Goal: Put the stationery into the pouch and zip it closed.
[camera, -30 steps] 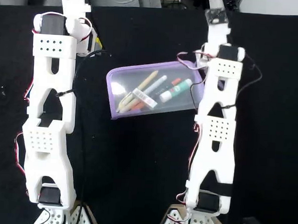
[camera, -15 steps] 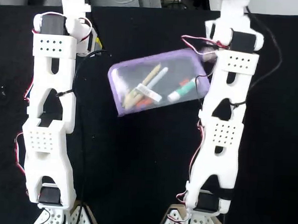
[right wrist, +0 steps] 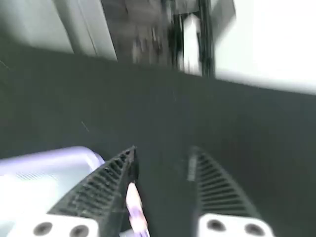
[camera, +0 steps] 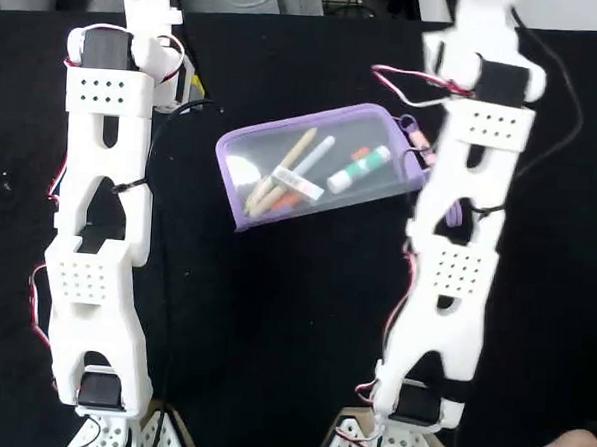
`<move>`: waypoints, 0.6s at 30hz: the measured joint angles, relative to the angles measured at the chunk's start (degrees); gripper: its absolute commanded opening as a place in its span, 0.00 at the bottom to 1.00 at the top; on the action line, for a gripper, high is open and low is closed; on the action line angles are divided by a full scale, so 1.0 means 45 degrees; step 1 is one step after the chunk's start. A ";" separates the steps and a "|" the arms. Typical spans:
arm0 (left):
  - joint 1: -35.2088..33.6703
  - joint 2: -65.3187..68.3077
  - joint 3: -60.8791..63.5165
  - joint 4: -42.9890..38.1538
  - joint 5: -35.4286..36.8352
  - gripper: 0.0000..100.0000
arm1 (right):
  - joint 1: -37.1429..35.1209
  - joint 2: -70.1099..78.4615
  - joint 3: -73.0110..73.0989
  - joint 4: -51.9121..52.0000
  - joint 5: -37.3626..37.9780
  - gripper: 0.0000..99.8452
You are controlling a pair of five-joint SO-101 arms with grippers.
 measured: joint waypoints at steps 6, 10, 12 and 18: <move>0.0000 0.0000 0.0000 0.0000 0.0000 0.23 | 0.0860 0.2090 0.0742 0.0000 0.0567 0.20; 0.0000 0.0000 0.0000 0.0000 0.0000 0.23 | 0.0781 0.3263 0.0742 0.0000 0.1465 0.20; 0.0000 0.0000 0.0000 0.0000 0.0000 0.23 | 0.0645 0.3712 0.0742 0.0000 0.1739 0.20; 0.0000 0.0000 0.0000 0.0000 0.0000 0.23 | 0.0176 0.4181 0.0742 0.0156 0.1895 0.20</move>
